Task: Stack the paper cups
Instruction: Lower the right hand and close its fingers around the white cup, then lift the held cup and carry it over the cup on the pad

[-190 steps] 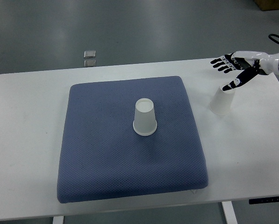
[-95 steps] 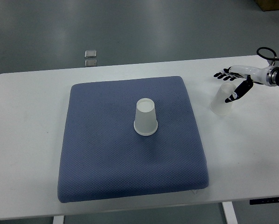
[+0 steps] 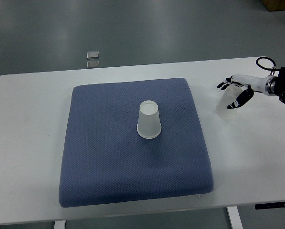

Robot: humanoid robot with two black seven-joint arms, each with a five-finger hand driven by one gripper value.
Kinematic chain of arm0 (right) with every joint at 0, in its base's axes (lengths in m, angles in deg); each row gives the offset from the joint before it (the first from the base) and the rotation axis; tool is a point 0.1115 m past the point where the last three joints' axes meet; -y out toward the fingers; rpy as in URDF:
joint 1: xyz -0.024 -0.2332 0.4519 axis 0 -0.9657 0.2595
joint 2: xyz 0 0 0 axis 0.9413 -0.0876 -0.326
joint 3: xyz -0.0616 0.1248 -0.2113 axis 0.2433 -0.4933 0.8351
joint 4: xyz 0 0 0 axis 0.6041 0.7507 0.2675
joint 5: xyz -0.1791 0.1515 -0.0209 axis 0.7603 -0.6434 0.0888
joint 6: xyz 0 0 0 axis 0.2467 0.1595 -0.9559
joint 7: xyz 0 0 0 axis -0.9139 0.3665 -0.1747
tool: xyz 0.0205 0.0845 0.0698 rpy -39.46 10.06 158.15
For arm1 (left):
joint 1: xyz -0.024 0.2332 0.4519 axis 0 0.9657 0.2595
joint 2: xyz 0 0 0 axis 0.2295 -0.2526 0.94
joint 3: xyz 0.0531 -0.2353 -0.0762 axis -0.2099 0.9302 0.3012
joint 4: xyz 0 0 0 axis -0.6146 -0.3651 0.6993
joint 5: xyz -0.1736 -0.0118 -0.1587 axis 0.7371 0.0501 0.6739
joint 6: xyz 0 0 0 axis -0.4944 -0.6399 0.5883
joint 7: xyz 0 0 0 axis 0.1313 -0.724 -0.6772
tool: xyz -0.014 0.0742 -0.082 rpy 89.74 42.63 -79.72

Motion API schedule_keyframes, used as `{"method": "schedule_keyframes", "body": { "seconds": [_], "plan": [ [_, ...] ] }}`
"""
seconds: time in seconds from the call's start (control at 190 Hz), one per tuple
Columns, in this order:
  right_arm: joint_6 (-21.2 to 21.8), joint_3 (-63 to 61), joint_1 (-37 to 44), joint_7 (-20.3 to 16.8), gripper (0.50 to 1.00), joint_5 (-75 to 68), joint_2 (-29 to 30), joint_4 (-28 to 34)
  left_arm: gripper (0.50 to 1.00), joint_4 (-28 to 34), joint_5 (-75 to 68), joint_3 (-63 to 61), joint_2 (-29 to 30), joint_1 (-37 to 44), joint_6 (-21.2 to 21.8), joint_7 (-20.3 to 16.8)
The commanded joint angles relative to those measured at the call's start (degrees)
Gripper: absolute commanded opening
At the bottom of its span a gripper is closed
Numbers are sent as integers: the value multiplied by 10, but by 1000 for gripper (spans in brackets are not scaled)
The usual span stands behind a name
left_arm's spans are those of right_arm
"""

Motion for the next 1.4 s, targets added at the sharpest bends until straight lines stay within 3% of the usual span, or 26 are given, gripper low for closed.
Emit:
{"method": "schedule_keyframes", "body": {
  "seconds": [0.0, 0.406, 0.585, 0.696, 0.922, 1.002, 1.16, 1.397],
  "plan": [
    [-11, 13, 0, 1, 797, 0, 0, -3, 1000, 1, -1, 0, 0, 0, 0, 0],
    [-12, 26, 0, 3, 793, 0, -2, -3, 1000, 0, 0, 0, 0, 0, 0, 0],
    [-8, 27, 0, 4, 652, 1, -3, -3, 1000, 0, 0, 0, 0, 0, 0, 0],
    [-8, 27, 0, 4, 617, 1, -3, -3, 1000, 0, -1, 0, 0, 0, 0, 0],
    [-6, 16, 22, 8, 607, -4, -17, 8, 1000, 1, 0, 0, 0, 0, 0, 0],
    [-4, 13, 49, 10, 615, -11, -35, 40, 1000, 1, 0, 0, 0, 0, 0, 0],
    [17, -16, 96, 31, 627, -12, -91, 172, 1000, 1, -1, 0, 0, 0, 0, 0],
    [64, -44, 136, 40, 631, -13, -89, 267, 1000, 0, 0, 0, 0, 0, 0, 0]
  ]
}}
